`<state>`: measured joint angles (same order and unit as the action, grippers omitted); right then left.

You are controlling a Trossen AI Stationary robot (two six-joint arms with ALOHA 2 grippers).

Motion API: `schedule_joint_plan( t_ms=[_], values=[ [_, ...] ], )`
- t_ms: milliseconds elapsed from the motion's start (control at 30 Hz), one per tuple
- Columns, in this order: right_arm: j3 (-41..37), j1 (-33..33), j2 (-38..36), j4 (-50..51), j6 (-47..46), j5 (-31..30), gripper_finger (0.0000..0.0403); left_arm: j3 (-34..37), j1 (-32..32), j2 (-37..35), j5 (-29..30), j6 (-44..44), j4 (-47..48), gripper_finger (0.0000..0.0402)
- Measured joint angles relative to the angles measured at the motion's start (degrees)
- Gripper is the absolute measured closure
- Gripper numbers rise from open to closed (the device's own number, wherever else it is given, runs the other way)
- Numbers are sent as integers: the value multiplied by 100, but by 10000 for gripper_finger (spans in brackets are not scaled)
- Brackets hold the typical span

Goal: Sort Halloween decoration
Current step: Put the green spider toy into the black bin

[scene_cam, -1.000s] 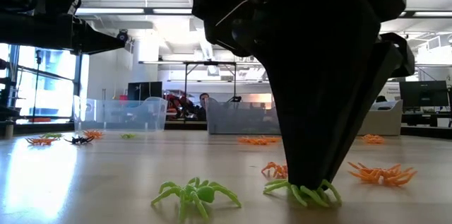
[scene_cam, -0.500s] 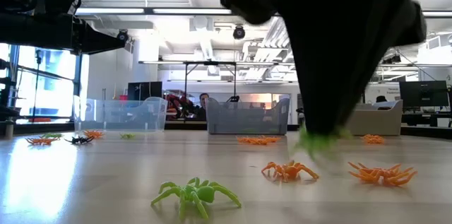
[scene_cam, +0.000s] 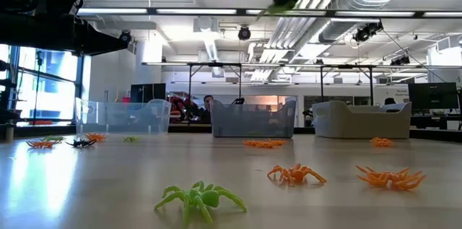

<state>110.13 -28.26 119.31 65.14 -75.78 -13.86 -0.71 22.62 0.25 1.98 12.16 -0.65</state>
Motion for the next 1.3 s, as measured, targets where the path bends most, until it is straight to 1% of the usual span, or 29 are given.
schedule_joint_plan(
  t_ms=[133,367,533,633,733,833,967,1033,1133,1300],
  values=[
    [0,614,-188,325,577,-174,403,-2,2,0,0,0,-1,271],
    [0,2122,-275,660,2007,-437,403,-2,0,0,0,0,-1,271],
    [0,3156,-278,569,2916,-601,403,0,2,0,0,0,-1,271],
    [0,3685,-278,395,3250,-609,403,-2,2,0,1,0,-1,271],
    [2,4081,-278,294,3517,-555,403,-2,2,0,0,0,-1,271],
    [2,4294,-278,280,3607,-523,403,-2,2,0,0,0,0,271],
    [2,4329,-278,283,3786,-724,400,-2,2,0,0,0,-1,271],
    [4,4327,-278,321,3870,-735,391,-2,0,0,0,0,-1,271],
    [4,4327,-278,374,3891,-710,360,-2,1,0,0,0,-1,271],
    [4,4329,-278,376,3999,-707,290,-2,0,0,0,0,-1,271]
  ],
)
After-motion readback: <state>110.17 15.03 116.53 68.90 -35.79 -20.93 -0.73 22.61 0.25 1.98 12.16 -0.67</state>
